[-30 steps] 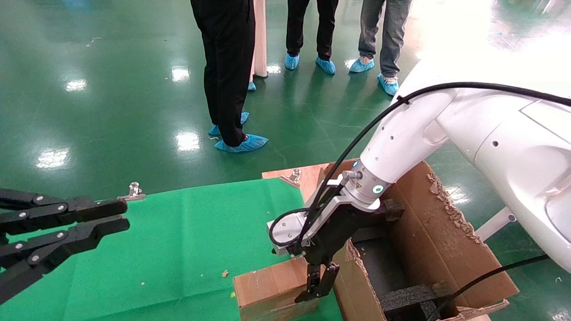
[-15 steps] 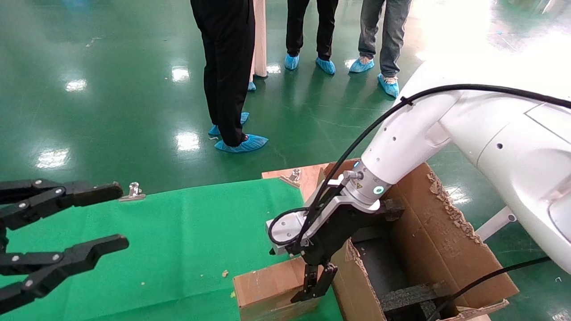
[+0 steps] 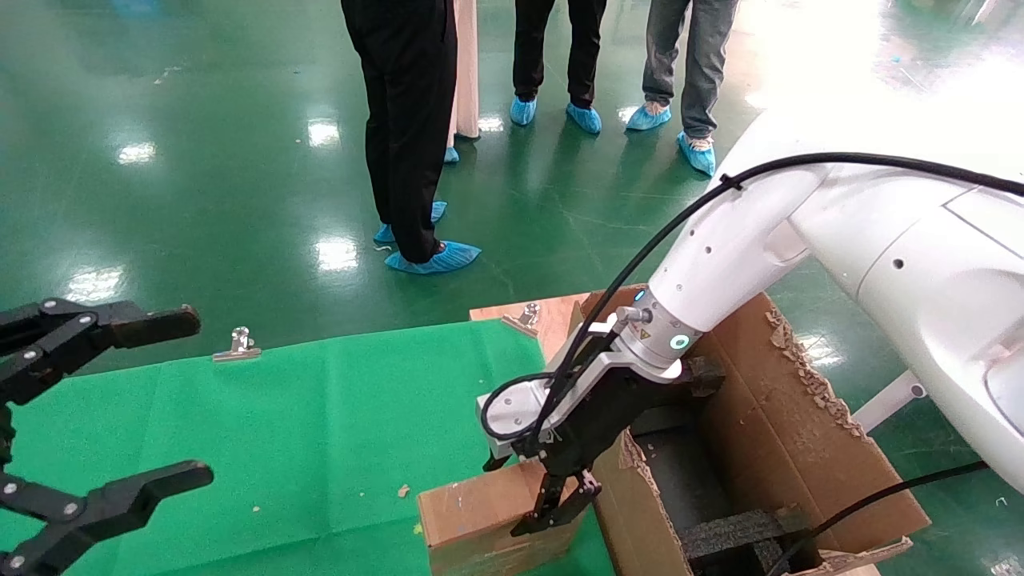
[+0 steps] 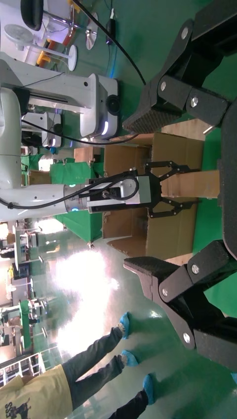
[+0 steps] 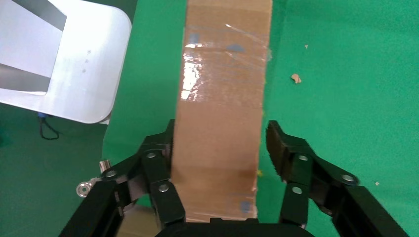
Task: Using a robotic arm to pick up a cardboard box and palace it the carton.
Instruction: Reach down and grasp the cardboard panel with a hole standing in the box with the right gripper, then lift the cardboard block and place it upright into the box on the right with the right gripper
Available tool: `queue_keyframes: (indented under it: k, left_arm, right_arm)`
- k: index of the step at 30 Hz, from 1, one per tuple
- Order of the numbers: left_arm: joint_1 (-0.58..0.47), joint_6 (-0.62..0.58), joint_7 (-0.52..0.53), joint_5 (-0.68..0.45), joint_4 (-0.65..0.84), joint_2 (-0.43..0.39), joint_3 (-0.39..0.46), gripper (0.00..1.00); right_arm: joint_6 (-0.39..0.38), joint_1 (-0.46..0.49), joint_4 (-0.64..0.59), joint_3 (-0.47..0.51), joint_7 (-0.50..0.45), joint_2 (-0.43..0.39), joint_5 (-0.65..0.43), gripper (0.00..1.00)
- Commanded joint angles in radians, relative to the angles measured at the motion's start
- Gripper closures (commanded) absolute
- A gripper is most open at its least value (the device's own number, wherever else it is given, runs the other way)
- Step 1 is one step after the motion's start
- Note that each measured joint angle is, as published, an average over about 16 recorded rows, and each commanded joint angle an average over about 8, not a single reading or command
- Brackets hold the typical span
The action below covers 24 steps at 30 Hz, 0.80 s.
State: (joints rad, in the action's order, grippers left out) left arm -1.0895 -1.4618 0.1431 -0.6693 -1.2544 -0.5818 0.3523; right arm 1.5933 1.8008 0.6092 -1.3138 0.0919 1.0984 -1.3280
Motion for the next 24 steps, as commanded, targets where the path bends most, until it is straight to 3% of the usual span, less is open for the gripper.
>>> queue_keyframes:
  k: [1,17,24]
  left_arm:
    - [0.000,0.000,0.000,0.000,0.000,0.000,0.000,0.00]
    - [0.000,0.000,0.000,0.000,0.000,0.000,0.000,0.00]
    - [0.000,0.000,0.000,0.000,0.000,0.000,0.000,0.00]
  right_arm:
    - [0.000,-0.001,0.001,0.001,0.000,0.000,0.000,1.00]
    - [-0.007,0.002,0.004,0.001,-0.002,-0.009,0.011,1.00]
    - [-0.004,0.074,0.011,-0.014,0.005,-0.065,0.076,1.00]
